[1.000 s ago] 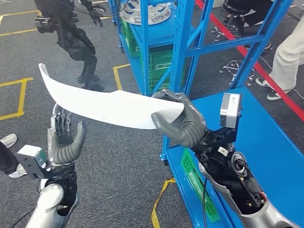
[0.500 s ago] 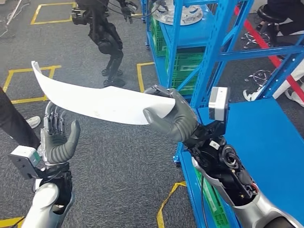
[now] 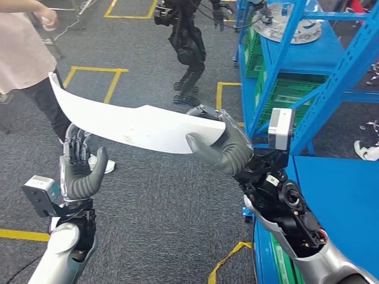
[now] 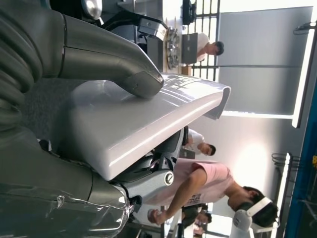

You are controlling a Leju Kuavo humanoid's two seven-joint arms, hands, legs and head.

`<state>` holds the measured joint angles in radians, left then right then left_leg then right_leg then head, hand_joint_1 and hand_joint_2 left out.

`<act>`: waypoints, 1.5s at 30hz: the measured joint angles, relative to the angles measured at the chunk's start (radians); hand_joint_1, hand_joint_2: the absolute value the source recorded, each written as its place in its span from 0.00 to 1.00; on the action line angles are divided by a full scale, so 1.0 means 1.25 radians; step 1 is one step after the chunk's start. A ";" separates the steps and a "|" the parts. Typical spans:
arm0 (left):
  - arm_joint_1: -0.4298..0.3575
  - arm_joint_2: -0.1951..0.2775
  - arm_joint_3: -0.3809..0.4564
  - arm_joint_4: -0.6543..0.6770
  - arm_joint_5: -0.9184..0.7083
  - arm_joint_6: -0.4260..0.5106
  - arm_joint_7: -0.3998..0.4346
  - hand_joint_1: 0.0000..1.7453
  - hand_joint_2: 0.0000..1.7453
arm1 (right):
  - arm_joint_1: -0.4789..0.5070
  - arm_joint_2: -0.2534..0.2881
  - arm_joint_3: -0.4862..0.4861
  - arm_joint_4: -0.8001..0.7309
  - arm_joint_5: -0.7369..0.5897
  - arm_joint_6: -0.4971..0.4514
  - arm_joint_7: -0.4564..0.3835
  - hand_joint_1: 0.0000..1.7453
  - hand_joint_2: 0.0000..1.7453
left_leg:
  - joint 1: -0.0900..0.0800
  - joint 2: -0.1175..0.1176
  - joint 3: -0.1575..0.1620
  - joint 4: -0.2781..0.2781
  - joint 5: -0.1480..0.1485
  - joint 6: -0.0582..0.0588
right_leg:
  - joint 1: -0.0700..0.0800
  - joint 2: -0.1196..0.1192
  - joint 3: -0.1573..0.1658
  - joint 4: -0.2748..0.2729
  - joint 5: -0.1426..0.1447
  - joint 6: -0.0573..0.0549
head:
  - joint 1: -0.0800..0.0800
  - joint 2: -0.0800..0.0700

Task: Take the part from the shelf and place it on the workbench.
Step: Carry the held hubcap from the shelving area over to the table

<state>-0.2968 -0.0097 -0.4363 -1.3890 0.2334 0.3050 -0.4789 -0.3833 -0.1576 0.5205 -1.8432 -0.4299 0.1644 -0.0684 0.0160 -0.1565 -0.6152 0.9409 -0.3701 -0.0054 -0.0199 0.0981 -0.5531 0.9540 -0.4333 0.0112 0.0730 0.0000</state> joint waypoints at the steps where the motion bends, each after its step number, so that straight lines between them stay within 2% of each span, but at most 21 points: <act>1: 0.002 0.001 0.000 0.000 0.000 0.000 0.001 0.00 1.00 | -0.001 0.000 0.001 0.002 0.000 0.000 -0.001 1.00 1.00 | 0.002 -0.011 -0.004 -0.001 0.003 -0.006 | -0.002 -0.011 0.005 -0.007 -0.001 -0.001 | -0.001 0.000; 2: 0.004 0.002 0.000 0.000 0.000 0.000 0.002 0.00 1.00 | -0.002 0.000 0.002 0.005 0.000 0.000 -0.002 1.00 1.00 | 0.001 -0.006 -0.008 0.002 0.000 -0.011 | -0.003 -0.023 0.009 -0.009 0.001 -0.003 | -0.002 0.000; 4: 0.004 0.004 0.001 0.000 0.000 -0.001 0.003 0.00 1.00 | -0.002 0.000 0.003 0.008 0.002 -0.003 -0.005 1.00 1.00 | -0.003 0.044 -0.035 0.054 -0.030 -0.018 | -0.005 -0.048 0.013 -0.016 0.005 -0.009 | -0.013 0.000; 6: 0.003 0.004 0.001 0.000 0.000 -0.001 0.003 0.00 1.00 | 0.001 0.001 0.003 0.009 0.004 -0.005 -0.007 1.00 1.00 | -0.005 0.102 -0.091 0.170 -0.085 -0.022 | -0.001 -0.075 0.015 -0.017 0.005 -0.012 | -0.025 0.000; 8: 0.005 0.005 0.001 0.000 0.000 0.000 0.004 0.00 1.00 | 0.006 0.001 0.004 0.011 0.006 -0.007 -0.008 1.00 1.00 | -0.003 0.119 -0.134 0.253 -0.110 -0.024 | 0.000 -0.101 0.015 -0.017 0.003 -0.013 | -0.031 0.000; 10: 0.005 0.005 0.001 0.000 0.000 0.004 0.005 0.00 1.00 | 0.008 0.001 0.004 0.012 0.009 -0.007 -0.008 1.00 1.00 | -0.002 0.125 -0.109 0.210 -0.078 -0.024 | 0.000 -0.124 0.017 -0.017 0.001 -0.012 | -0.036 0.000; 12: 0.004 0.005 0.001 -0.001 0.000 0.006 0.005 0.00 1.00 | 0.009 0.001 0.004 0.013 0.013 -0.006 -0.009 1.00 1.00 | -0.005 0.155 -0.037 0.084 -0.028 -0.020 | 0.004 -0.143 0.022 -0.015 -0.005 -0.006 | -0.040 0.000; 14: 0.003 0.005 0.001 -0.001 0.000 0.007 0.005 0.00 1.00 | 0.008 0.001 0.004 0.014 0.015 -0.006 -0.010 1.00 1.00 | -0.010 0.176 0.003 0.010 -0.008 -0.010 | 0.010 -0.159 0.026 -0.013 -0.011 0.002 | -0.040 0.000; 16: 0.003 0.005 0.001 -0.001 0.001 0.007 0.005 0.00 1.00 | 0.008 0.001 0.004 0.014 0.015 -0.006 -0.010 1.00 1.00 | -0.012 0.160 0.004 0.005 -0.009 0.000 | 0.012 -0.174 0.030 -0.013 -0.016 0.010 | -0.035 0.000; 18: 0.003 0.005 0.001 -0.002 0.001 0.007 0.005 0.00 1.00 | 0.008 0.001 0.004 0.014 0.015 -0.006 -0.010 1.00 1.00 | -0.009 0.142 0.006 0.003 -0.008 0.009 | 0.007 -0.156 0.026 0.004 -0.033 0.019 | -0.031 0.000; 22: 0.004 0.002 0.001 -0.002 0.003 0.006 0.006 0.00 1.00 | 0.013 0.001 0.002 0.014 0.017 -0.008 -0.009 1.00 1.00 | -0.007 0.107 0.008 0.002 -0.007 0.020 | 0.003 -0.086 -0.068 0.209 -0.130 0.024 | -0.009 0.000; 24: 0.006 0.001 0.001 -0.002 0.006 0.005 0.007 0.00 1.00 | 0.019 0.001 0.002 0.014 0.019 -0.011 -0.007 1.00 1.00 | -0.008 0.083 0.009 0.003 -0.007 0.021 | 0.003 -0.081 -0.094 0.250 -0.126 0.020 | -0.003 0.000; 26: 0.006 0.000 0.001 -0.002 0.007 0.005 0.008 0.00 1.00 | 0.022 0.001 0.000 0.014 0.020 -0.015 -0.006 1.00 1.00 | -0.009 0.059 0.011 0.004 -0.007 0.020 | 0.004 -0.069 -0.063 0.163 -0.064 0.013 | 0.003 0.000; 28: 0.005 -0.001 0.001 -0.002 0.006 0.009 0.008 0.00 1.00 | 0.023 0.001 -0.004 0.014 0.024 -0.019 -0.004 1.00 1.00 | -0.008 0.038 0.009 0.005 -0.007 0.017 | 0.002 -0.024 -0.019 0.052 -0.012 0.002 | 0.005 0.000; 30: 0.005 -0.003 0.000 -0.001 0.000 0.016 0.008 0.00 1.00 | 0.025 0.001 -0.006 0.014 0.031 -0.023 -0.003 1.00 1.00 | -0.004 0.019 0.002 0.006 -0.004 0.008 | 0.004 0.000 0.004 0.004 -0.005 -0.003 | 0.004 0.000; 32: 0.007 -0.003 -0.001 -0.001 -0.006 0.023 0.005 0.00 1.00 | 0.026 0.001 -0.007 0.014 0.034 -0.024 -0.002 1.00 1.00 | -0.001 0.004 -0.005 0.005 0.000 -0.003 | 0.003 -0.020 0.015 -0.007 -0.006 -0.005 | 0.006 0.000; 34: 0.006 -0.002 -0.001 -0.001 -0.011 0.028 0.002 0.00 1.00 | 0.025 0.001 -0.008 0.014 0.034 -0.025 -0.004 1.00 1.00 | -0.006 0.041 -0.021 0.037 -0.020 -0.012 | -0.001 -0.043 0.022 -0.016 -0.002 -0.010 | -0.002 0.000; 36: 0.004 -0.001 -0.001 -0.001 -0.016 0.032 0.000 0.00 1.00 | 0.025 0.001 -0.009 0.015 0.037 -0.025 -0.007 1.00 1.00 | -0.008 0.097 -0.069 0.132 -0.067 -0.018 | -0.001 -0.068 0.025 -0.019 -0.001 -0.013 | -0.015 0.000; 39: 0.008 -0.001 -0.002 -0.001 -0.023 0.040 0.000 0.00 1.00 | 0.027 0.001 -0.010 0.020 0.044 -0.026 -0.010 1.00 1.00 | -0.003 0.120 -0.126 0.237 -0.094 -0.024 | 0.001 -0.104 0.025 -0.018 -0.004 -0.015 | -0.027 0.000; 43: 0.010 0.000 -0.002 -0.002 -0.030 0.055 0.007 0.00 1.00 | 0.026 0.001 -0.016 0.023 0.047 -0.025 -0.014 1.00 1.00 | -0.007 0.165 -0.025 0.044 -0.007 -0.016 | 0.005 -0.144 0.033 -0.016 -0.014 -0.005 | -0.038 0.000; 45: 0.012 0.001 -0.002 -0.003 -0.034 0.064 0.012 0.00 1.00 | 0.024 0.001 -0.019 0.025 0.047 -0.021 -0.016 1.00 1.00 | -0.013 0.179 -0.003 0.004 -0.001 -0.005 | 0.010 -0.158 0.036 -0.015 -0.019 0.003 | -0.036 0.000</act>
<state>-0.2816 -0.0085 -0.4393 -1.3932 0.1905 0.3847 -0.4639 -0.3534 -0.1560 0.4963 -1.8115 -0.3716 0.1381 -0.0888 0.0001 0.0670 -0.6195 0.9456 -0.3712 -0.0119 -0.0069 -0.0990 -0.5078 0.9347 -0.4573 0.0148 0.0275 0.0000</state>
